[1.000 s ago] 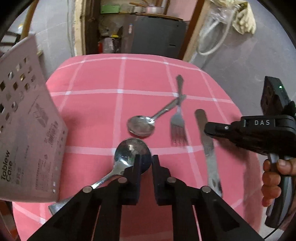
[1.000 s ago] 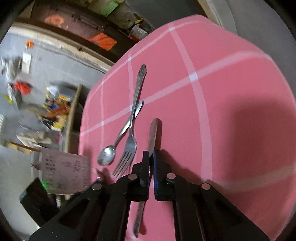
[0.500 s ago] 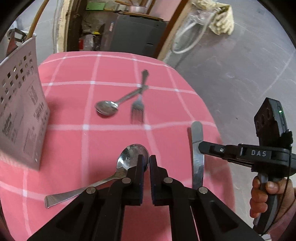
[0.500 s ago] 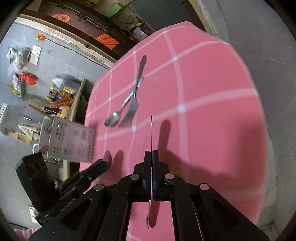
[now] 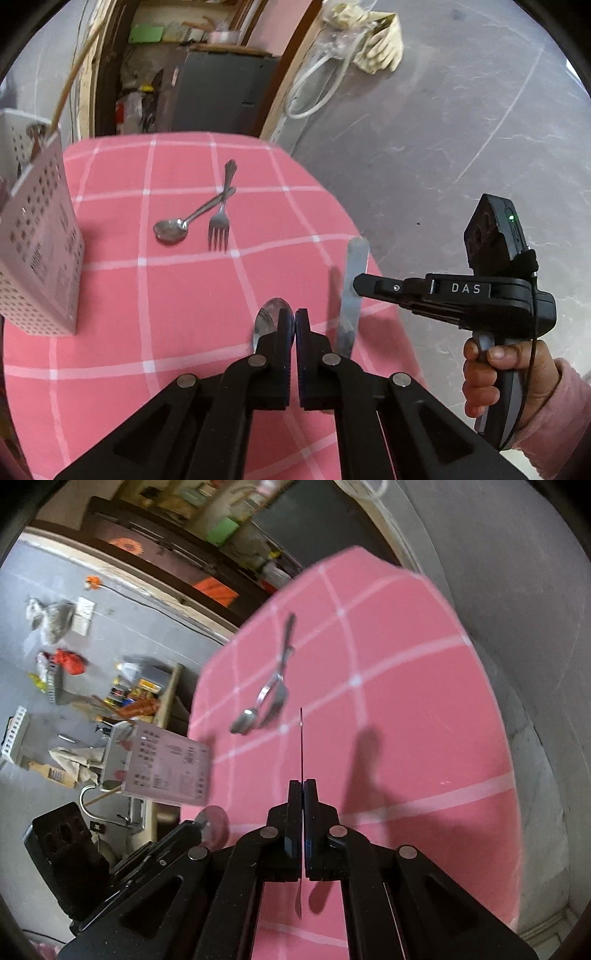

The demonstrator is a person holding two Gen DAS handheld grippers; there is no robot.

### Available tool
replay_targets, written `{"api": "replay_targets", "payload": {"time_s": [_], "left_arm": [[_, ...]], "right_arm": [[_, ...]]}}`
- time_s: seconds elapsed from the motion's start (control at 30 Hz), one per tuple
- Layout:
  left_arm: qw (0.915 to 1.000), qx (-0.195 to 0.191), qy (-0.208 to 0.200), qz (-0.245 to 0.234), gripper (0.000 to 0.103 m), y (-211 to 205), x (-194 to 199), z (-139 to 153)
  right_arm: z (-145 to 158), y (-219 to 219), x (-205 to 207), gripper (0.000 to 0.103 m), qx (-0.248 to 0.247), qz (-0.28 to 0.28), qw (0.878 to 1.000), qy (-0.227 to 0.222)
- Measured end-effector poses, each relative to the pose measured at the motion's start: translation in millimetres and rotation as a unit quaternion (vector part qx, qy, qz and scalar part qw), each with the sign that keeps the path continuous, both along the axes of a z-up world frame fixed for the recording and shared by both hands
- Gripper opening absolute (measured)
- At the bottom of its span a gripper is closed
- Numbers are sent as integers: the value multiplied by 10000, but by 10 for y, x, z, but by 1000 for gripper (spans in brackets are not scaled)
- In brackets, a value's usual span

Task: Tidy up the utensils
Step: 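Lift the spoon and knife and carry them over the white holder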

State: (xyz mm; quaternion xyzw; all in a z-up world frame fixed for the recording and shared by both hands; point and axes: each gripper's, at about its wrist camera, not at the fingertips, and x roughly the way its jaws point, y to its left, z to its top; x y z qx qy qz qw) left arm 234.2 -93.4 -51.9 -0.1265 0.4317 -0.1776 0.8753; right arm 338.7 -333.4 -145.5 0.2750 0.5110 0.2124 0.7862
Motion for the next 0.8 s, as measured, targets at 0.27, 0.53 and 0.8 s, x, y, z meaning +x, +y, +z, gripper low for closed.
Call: {"api": "replay_targets", "payload": {"time_s": [0.27, 0.53, 0.8], "left_arm": [[9998, -128, -177, 47, 3, 157, -134, 181], [9986, -233, -423, 207, 3, 355, -276, 372], [9959, -297, -801, 303, 3, 536, -380, 709]], "right_arm": [[369, 97, -186, 1, -124, 102, 9976, -667], [691, 221, -314, 1, -280, 232, 9916, -1238], [1024, 306, -359, 1, -261, 298, 9833, -1777]]}}
